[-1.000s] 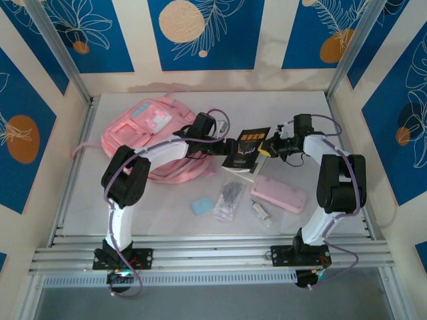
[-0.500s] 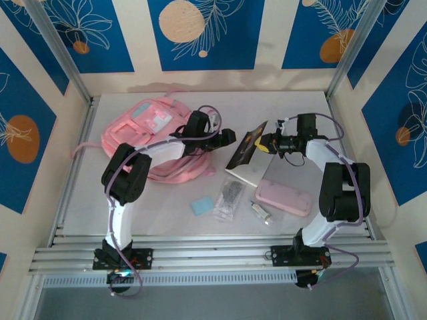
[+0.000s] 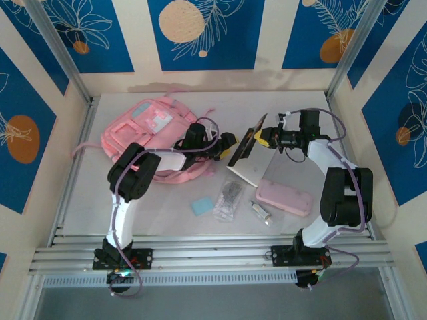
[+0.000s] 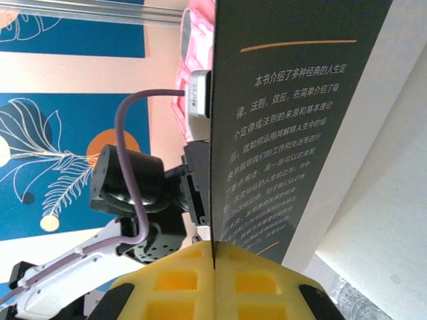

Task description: Pack books, pencil case, and school supplies into a backpack

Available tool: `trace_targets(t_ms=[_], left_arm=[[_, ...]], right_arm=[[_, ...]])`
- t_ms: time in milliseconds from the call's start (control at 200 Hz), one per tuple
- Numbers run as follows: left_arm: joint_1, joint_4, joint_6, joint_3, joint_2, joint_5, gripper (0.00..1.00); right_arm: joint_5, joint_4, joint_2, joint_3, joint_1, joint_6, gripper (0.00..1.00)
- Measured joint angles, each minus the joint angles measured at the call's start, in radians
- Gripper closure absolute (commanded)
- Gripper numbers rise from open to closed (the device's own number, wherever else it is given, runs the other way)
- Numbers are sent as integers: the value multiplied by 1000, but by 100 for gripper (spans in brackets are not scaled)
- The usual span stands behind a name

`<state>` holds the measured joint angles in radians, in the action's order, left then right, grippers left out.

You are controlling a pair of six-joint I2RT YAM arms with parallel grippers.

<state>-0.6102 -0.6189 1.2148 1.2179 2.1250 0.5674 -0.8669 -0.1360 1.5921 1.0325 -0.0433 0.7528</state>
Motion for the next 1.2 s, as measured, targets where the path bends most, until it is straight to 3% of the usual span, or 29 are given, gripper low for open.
trace_targets(t_ms=[250,470,710,750,800,965,1105,1200], left_arm=[[-42,-127,121,-54,27,33,22],[-50,-241,242,-85,58,43,24],[-50,-233,251,-87,58,44,34],[-50,-230,249,-87,58,45,37],[-50,-222,242,-87,57,46,41],[-55,-168,180,-84,50,48,70],[-61,-79,103,-79,30,57,100],[-62,-22,60,-72,14,58,100]], right_arm=[[-32,74,-1,-18,0,41,100],[-42,149,-1,-133,-5,61,100],[-15,157,-1,-261,-58,37,100],[0,135,-1,-261,-67,20,90],[15,111,-1,-260,-72,5,71],[68,3,-1,-252,-68,-33,18],[154,-90,-29,-229,-66,-56,13],[237,-151,-81,-215,-66,-61,11]])
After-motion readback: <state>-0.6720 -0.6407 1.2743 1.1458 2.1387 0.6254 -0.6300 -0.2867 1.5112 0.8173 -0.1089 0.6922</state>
